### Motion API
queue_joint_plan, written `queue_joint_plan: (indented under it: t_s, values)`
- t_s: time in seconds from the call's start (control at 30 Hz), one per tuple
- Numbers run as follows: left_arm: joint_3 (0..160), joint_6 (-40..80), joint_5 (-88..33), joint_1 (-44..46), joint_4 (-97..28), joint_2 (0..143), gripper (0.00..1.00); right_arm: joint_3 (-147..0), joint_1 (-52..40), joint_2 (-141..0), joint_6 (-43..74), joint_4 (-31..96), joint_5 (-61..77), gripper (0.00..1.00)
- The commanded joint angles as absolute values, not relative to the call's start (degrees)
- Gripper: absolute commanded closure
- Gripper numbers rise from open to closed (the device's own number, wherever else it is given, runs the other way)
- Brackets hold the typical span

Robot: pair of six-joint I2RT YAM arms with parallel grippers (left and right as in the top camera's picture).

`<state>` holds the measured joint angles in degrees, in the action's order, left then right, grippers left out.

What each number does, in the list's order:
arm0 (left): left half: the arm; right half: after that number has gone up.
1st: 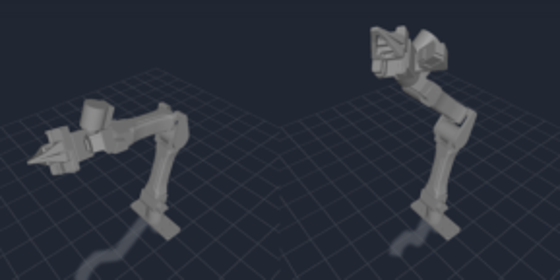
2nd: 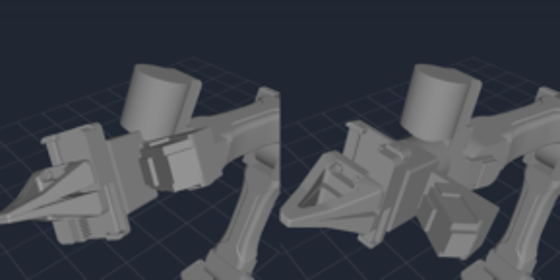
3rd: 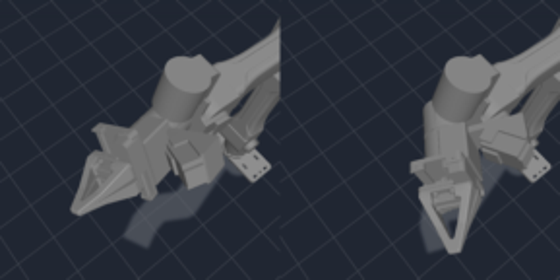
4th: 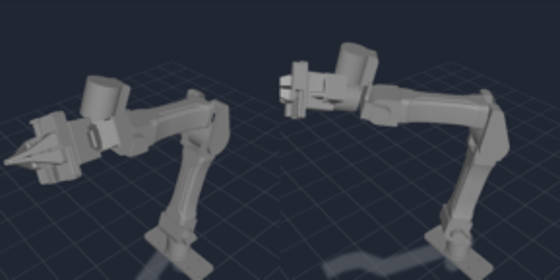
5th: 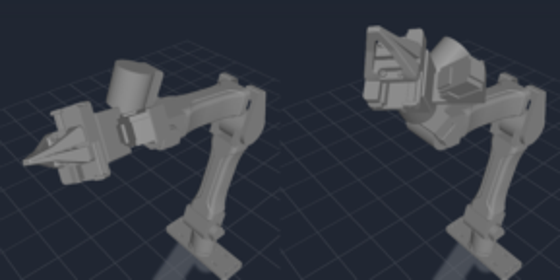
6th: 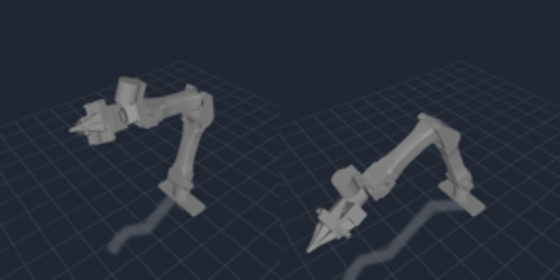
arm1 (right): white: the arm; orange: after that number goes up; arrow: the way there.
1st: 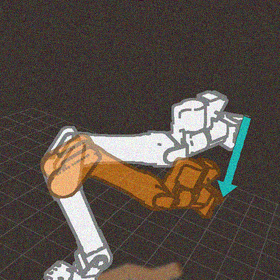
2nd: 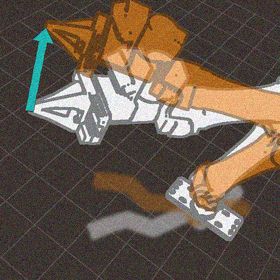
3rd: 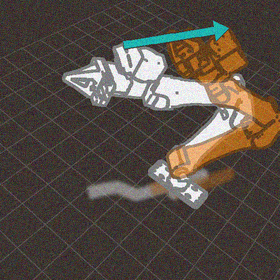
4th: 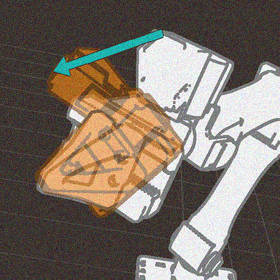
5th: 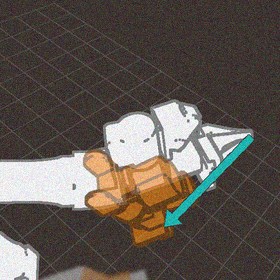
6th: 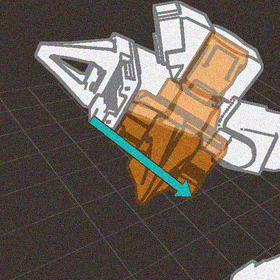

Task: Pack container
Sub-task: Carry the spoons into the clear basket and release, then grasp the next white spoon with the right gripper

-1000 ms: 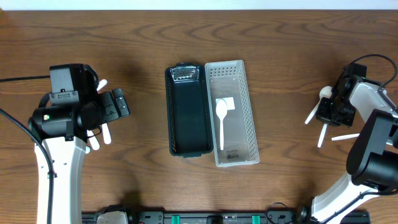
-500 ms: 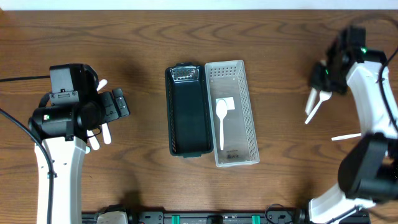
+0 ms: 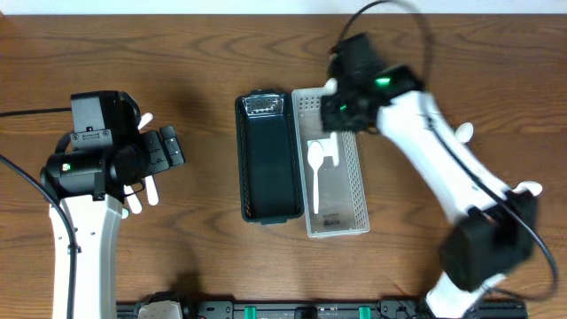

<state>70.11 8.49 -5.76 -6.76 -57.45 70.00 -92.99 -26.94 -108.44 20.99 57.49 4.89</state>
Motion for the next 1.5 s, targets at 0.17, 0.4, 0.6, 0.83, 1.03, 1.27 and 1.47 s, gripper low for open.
queue_joint_plan:
  t_s: [0.17,0.4,0.6,0.83,1.03,1.27,1.47]
  values:
    - [70.7,7.3,-5.3,-7.2,-57.6,70.1,0.02,-92.4,-28.3,-117.9,23.1,58.2,3.5,0.68]
    - [70.7,7.3,-5.3,-7.2,-57.6,70.1,0.02,-101.9,-26.8,-114.2,17.5,61.4,0.8,0.51]
    - [70.7,7.3,-5.3,-7.2,-57.6,70.1,0.02,-117.0,-19.0,-106.6,18.6,67.5,-10.1,0.39]
    - [70.7,7.3,-5.3,-7.2,-57.7,70.1,0.02,-118.0,-3.4,-104.0,32.5,74.3,-11.8,0.31]
    - [70.7,7.3,-5.3,-7.2,-57.7,70.1,0.02,-111.7,7.4,-108.5,36.4,75.8,-10.4,0.28]
    - [70.7,7.3,-5.3,-7.2,-57.7,70.1,0.02,-100.2,10.2,-115.5,36.4,70.8,-9.4,0.26]
    - [70.7,7.3,-5.3,-7.2,-57.7,70.1,0.02,-93.6,10.5,-120.6,36.4,65.5,-7.1,0.26]
